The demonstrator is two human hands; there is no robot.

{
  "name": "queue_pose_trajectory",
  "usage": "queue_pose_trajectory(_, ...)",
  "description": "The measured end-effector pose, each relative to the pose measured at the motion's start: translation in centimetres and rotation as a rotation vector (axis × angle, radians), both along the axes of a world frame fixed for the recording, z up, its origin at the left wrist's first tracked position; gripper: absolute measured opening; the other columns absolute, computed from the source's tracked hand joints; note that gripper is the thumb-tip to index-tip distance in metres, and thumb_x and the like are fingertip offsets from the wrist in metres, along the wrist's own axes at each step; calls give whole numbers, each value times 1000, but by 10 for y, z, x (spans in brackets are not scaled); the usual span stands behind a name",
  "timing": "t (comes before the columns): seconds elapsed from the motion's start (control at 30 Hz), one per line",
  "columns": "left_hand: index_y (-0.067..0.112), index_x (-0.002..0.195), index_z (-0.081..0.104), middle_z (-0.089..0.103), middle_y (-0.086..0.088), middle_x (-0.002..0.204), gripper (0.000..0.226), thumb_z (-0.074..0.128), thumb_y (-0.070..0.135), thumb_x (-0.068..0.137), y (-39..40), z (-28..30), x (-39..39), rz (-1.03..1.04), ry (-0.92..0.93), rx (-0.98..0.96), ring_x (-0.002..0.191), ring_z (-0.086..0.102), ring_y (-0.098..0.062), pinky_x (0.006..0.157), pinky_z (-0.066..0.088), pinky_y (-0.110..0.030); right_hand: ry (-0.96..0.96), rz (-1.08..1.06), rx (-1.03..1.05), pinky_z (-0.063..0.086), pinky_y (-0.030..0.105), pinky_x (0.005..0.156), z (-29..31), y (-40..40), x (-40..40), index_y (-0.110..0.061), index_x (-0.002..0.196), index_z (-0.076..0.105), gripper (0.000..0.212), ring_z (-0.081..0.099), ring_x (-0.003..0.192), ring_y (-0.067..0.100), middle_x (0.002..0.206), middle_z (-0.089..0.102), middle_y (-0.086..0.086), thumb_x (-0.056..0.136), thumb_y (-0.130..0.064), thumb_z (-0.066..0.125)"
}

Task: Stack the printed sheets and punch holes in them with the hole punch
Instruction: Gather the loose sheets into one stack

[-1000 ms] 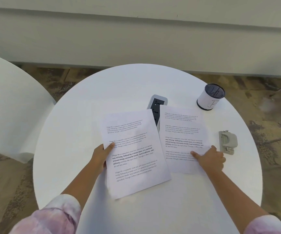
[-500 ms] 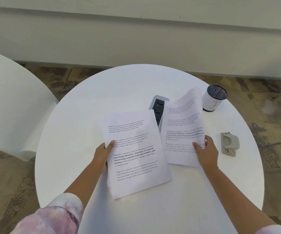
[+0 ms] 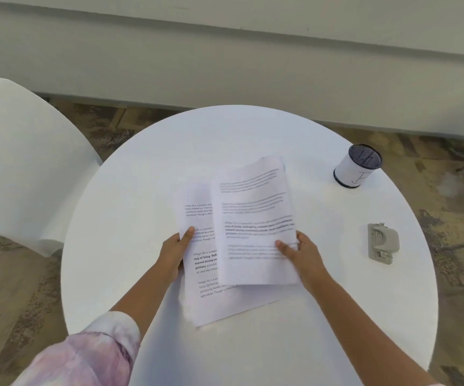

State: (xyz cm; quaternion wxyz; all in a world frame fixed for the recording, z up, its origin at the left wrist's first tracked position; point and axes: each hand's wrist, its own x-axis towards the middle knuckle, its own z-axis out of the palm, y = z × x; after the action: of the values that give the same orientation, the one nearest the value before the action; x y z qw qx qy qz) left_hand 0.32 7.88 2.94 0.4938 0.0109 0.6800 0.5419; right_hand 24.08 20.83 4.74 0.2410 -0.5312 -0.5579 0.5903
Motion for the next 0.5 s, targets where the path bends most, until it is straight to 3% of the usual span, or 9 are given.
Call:
queue_pose_trajectory(0.07, 16, 89, 62, 71, -2, 88, 27, 61, 43, 83, -1, 0, 2, -28, -13, -8, 69, 69, -15, 53, 54, -25, -33, 44, -7, 50, 7, 60, -7, -12, -7, -12, 107, 59, 33, 64, 80, 8, 102, 68, 7, 77, -12, 72)
queue_pose_trajectory(0.13, 19, 94, 63, 70, -3, 94, 26, 60, 43, 83, -1, -1, 4, -46, -28, -14, 80, 66, -20, 69, 53, -30, -74, 111, -10, 49, 6, 59, -12, -22, -13, -17, 106, 56, 32, 63, 81, 5, 101, 66, 3, 78, -16, 72)
queue_pose_trajectory(0.3, 8, 112, 59, 65, -13, 112, 25, 60, 11, 87, 4, 2, 13, -81, 9, 17, 83, 64, -22, 65, 52, -31, -232, 246, 15, 46, 30, 94, -20, -32, -21, -17, 119, 51, 48, 57, 111, 19, 114, 62, -1, 78, -29, 72)
queue_pose_trajectory(0.37, 4, 115, 57, 63, -17, 118, 28, 57, 5, 87, 8, 5, 13, -73, 71, 22, 90, 62, -25, 75, 51, -35, -337, 241, 76, 41, 28, 92, -20, -30, -19, -17, 124, 46, 60, 52, 115, 20, 116, 58, -1, 75, -38, 72)
queue_pose_trajectory(0.5, 5, 120, 56, 62, -16, 121, 31, 56, 6, 89, 12, 12, 6, -80, 125, 78, 100, 61, -28, 88, 49, -40, -583, 183, 383, 35, 38, 100, -18, -17, -6, -15, 136, 35, 73, 39, 122, 25, 126, 48, 7, 79, -52, 61)
